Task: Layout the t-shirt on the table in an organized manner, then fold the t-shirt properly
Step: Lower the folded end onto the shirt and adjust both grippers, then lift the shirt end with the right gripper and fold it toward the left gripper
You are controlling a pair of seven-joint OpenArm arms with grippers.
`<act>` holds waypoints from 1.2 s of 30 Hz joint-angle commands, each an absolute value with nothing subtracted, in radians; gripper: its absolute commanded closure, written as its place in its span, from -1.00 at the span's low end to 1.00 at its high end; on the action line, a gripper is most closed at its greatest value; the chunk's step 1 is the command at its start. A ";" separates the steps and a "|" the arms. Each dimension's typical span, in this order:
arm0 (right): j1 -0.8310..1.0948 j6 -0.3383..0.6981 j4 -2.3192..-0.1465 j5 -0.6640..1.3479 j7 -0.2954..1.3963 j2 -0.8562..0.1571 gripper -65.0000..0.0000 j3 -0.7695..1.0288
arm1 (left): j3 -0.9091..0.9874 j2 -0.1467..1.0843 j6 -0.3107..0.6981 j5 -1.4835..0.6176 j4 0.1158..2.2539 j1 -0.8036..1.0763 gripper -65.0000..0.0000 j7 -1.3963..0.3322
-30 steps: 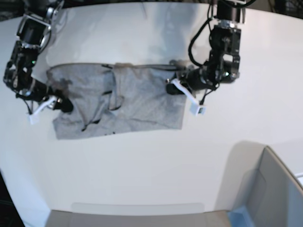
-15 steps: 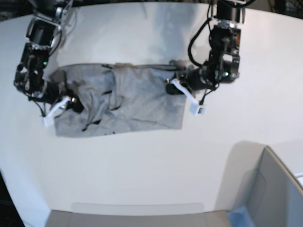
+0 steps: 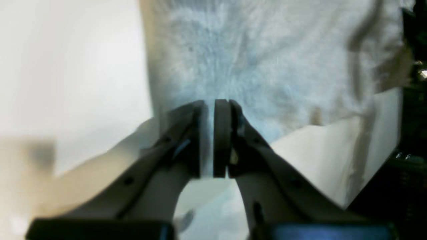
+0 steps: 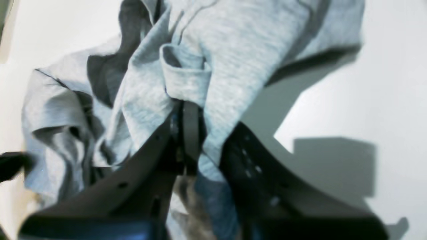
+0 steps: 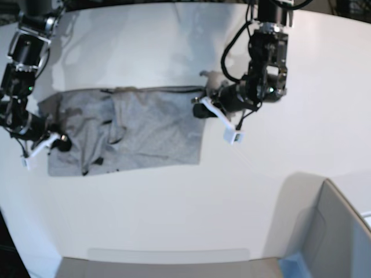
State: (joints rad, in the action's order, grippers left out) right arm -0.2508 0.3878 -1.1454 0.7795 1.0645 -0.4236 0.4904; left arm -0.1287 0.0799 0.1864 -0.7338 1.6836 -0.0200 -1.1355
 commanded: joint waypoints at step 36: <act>-0.400 -0.156 -1.566 0.593 1.090 -0.312 1.00 -0.328 | -0.022 0.133 0.189 -0.745 1.781 -0.005 0.86 -1.268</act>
State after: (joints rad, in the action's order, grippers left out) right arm -0.3706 -0.1570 -1.5497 0.5785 1.1049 -0.3080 -0.3359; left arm -0.0223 0.1326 0.1867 -0.7269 1.7695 0.0082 -1.2789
